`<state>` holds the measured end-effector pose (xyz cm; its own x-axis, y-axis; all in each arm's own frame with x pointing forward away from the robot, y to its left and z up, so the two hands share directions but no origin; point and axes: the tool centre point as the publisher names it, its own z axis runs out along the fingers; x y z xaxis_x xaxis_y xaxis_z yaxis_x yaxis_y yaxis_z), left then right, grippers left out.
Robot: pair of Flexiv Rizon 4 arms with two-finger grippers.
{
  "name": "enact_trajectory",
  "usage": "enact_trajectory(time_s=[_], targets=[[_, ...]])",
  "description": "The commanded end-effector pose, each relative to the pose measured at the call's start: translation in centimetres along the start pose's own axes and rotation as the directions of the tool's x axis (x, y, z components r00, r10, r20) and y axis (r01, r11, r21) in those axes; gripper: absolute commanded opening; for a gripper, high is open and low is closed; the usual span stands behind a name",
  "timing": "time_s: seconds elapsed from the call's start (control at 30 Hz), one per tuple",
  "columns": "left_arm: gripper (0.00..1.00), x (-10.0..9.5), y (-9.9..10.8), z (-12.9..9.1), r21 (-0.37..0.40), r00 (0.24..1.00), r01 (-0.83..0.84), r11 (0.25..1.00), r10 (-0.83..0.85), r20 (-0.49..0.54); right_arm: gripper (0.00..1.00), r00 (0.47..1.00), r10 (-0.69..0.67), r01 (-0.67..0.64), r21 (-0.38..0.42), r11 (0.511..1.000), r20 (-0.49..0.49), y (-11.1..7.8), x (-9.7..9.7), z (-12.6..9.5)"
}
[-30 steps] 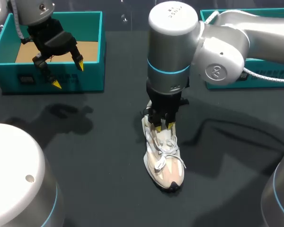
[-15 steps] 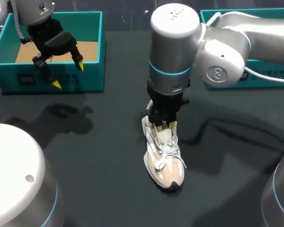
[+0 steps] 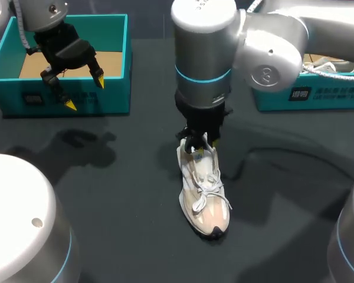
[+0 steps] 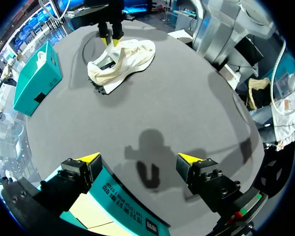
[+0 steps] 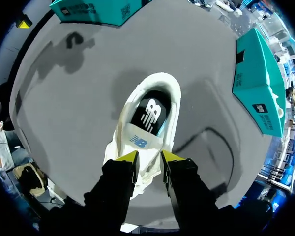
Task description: Take the shoe out of the shoebox, open the shoe tongue, remove and reinsert the insole, then place the shoe into the shoebox
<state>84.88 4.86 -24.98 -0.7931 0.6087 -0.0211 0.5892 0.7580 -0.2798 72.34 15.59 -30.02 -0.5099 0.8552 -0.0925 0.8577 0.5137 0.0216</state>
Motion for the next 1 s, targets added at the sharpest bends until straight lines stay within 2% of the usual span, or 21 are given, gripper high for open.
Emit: enact_trajectory(time_s=[0.03,0.2,0.23,0.27,0.3,0.33,0.4,0.8,0.87,1.0], targets=[[1.0,0.1,0.0,0.0,-0.003,1.0,-0.001,1.0,0.001,0.001,0.32,0.985,-0.159,0.158,0.006,0.987,0.073,0.0,-0.3,-2.5],[1.0,0.1,0.0,0.0,-0.003,1.0,-0.001,1.0,0.001,0.001,0.48,0.928,-0.359,0.364,-0.041,0.931,0.095,0.2,-1.1,-3.4],[1.0,0.1,0.0,0.0,-0.003,1.0,-0.001,1.0,0.001,0.001,0.55,0.91,-0.401,0.407,-0.043,0.912,0.108,0.3,-1.2,-3.5],[1.0,0.1,0.0,0.0,-0.003,1.0,-0.001,1.0,0.001,0.001,0.73,0.89,-0.441,0.449,-0.055,0.892,0.115,0.4,-1.3,-3.7],[1.0,0.1,0.0,0.0,-0.003,1.0,-0.001,1.0,0.001,0.001,0.96,0.866,-0.487,0.496,-0.074,0.865,0.118,0.5,-1.4,-3.8],[1.0,0.1,0.0,0.0,-0.003,1.0,-0.001,1.0,0.001,0.001,1.0,0.831,-0.545,0.554,-0.089,0.828,0.108,0.6,-1.4,-4.0],[1.0,0.1,0.0,0.0,-0.003,1.0,-0.001,1.0,0.001,0.001,1.0,0.73,-0.682,0.682,-0.103,0.724,0.037,0.3,-1.4,-4.0],[1.0,0.1,0.0,0.0,-0.003,1.0,-0.001,1.0,0.001,0.001,1.0,0.73,-0.682,0.682,-0.103,0.724,0.037,0.3,-1.4,-4.0],[1.0,0.1,0.0,0.0,-0.003,1.0,-0.001,1.0,0.001,0.001,1.0,0.69,-0.723,0.724,-0.044,0.688,0.044,1.4,-1.1,-3.9],[1.0,0.1,0.0,0.0,-0.003,1.0,-0.001,1.0,0.001,0.001,1.0,0.627,-0.773,0.778,-0.022,0.628,0.097,3.0,-1.1,-4.2]])
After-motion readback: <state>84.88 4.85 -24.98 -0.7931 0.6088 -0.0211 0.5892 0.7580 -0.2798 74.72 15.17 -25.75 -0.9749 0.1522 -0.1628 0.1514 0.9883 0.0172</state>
